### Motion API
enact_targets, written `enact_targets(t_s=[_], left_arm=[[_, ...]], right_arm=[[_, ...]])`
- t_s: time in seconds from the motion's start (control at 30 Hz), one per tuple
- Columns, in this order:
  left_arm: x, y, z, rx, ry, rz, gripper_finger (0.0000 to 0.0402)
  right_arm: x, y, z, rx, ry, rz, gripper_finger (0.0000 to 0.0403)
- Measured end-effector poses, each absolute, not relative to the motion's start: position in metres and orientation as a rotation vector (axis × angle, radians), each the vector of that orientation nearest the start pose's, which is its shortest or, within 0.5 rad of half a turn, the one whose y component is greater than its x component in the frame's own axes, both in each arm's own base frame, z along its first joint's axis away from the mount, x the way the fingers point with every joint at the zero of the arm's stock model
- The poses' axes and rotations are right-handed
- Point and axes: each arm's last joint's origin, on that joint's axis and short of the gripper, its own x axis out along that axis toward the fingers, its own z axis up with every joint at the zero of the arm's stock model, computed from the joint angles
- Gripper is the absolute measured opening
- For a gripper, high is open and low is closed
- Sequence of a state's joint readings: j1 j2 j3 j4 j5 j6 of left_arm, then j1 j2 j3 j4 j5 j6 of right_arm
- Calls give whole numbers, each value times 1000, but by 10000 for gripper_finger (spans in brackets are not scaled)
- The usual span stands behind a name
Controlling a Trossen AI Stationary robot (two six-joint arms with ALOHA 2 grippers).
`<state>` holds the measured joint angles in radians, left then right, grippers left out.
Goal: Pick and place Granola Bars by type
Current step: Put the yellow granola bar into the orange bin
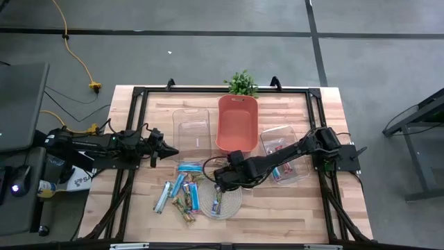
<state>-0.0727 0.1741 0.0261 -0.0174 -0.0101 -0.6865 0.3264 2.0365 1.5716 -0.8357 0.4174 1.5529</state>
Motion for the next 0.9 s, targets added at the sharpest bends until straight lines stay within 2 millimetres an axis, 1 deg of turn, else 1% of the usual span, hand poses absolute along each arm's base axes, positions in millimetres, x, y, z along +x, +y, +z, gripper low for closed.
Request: enact_targets(t_s=[0.1, 0.2, 0.47, 0.9], left_arm=[[106, -7, 157, -678, 180, -3, 1], [106, -7, 157, -678, 180, -4, 1], [106, -7, 157, -678, 181, -4, 1], [106, -8, 156, -678, 182, -6, 1]], right_arm=[[388, 120, 178, 929, 850, -941, 197], [385, 120, 171, 967, 863, -948, 197], [376, 119, 168, 1001, 959, -1028, 197], [362, 126, 167, 925, 1027, -1098, 197]])
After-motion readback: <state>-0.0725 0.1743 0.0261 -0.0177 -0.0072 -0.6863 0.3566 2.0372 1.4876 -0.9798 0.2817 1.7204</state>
